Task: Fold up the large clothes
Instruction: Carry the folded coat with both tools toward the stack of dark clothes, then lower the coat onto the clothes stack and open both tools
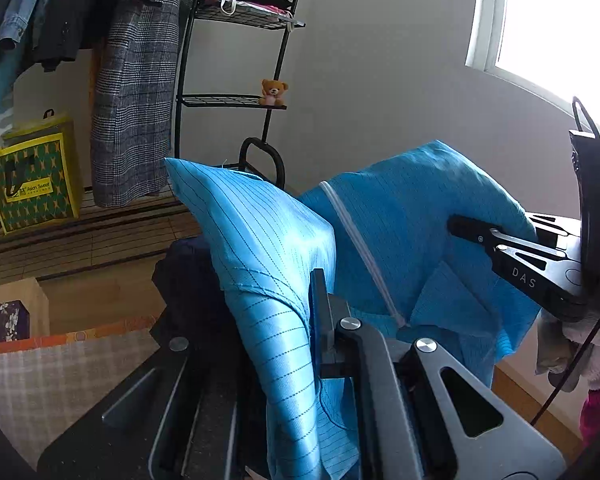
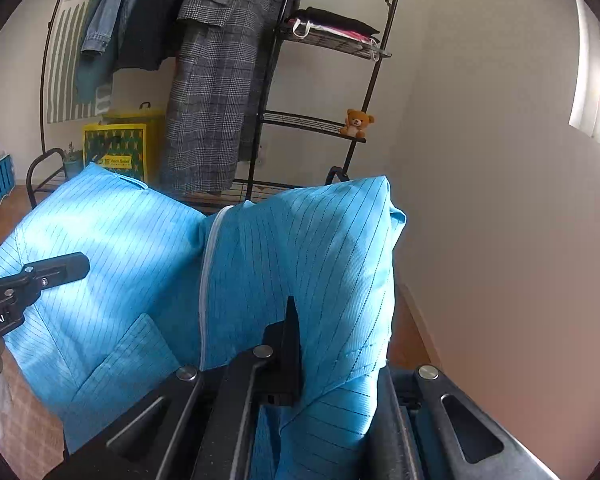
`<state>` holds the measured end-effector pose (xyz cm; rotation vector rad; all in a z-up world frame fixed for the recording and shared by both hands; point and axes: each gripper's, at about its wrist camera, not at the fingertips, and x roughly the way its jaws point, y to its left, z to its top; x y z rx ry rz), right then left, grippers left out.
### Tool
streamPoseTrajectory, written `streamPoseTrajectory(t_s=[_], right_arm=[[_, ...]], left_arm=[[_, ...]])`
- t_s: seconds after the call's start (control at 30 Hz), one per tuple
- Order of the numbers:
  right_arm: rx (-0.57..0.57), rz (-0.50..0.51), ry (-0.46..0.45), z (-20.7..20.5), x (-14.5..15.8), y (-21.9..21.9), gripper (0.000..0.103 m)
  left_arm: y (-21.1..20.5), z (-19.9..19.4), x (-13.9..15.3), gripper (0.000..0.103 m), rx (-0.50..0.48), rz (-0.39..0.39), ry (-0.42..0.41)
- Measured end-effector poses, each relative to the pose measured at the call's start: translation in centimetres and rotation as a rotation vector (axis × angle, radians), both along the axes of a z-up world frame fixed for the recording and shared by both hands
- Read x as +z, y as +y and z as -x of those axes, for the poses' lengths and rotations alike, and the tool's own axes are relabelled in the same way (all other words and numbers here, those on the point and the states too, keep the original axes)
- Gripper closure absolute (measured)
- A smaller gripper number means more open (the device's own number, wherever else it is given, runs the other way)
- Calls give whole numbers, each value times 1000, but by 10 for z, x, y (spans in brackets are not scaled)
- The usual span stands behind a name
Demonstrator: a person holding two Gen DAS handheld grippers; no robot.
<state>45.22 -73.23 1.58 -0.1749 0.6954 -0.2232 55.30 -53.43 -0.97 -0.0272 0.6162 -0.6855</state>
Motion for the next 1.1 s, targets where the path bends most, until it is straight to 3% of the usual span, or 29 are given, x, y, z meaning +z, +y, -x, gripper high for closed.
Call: streamPoseTrajectory(t_s=[0.1, 0.17, 0.2, 0.27, 0.33, 0.4, 0.53, 0.73, 0.87, 1.0, 1.1], right_arm=[[-57, -34, 58, -15, -30, -25, 95], [-132, -44, 92, -22, -48, -43, 72], [-172, -39, 104, -23, -56, -50, 62], [-220, -31, 137, -26, -71, -59, 62], [-246, 0, 155, -26, -78, -61, 59], [-260, 18, 155, -24, -78, -61, 58], [-267, 27, 113, -11, -61, -54, 50], [-246, 11, 46, 14, -14, -34, 49], [-222, 21, 12, 44, 19, -8, 48], [-192, -10, -42, 81, 55, 20, 38], [-168, -20, -70, 111, 80, 46, 38]], left_arm=[[10, -20, -21, 96, 47, -24, 50], [19, -34, -37, 88, 79, -20, 104], [22, -38, -44, 79, 93, -24, 123], [24, -43, -55, 68, 121, -52, 127], [28, -42, -58, 51, 157, -61, 124], [34, -41, -56, 45, 188, -58, 120], [45, -33, -42, 45, 193, -66, 95], [67, 4, -3, 45, 164, -64, 37], [86, 43, 31, 45, 143, -49, -6], [108, 91, 65, 45, 121, -51, -54], [131, 133, 89, 45, 102, -52, -98]])
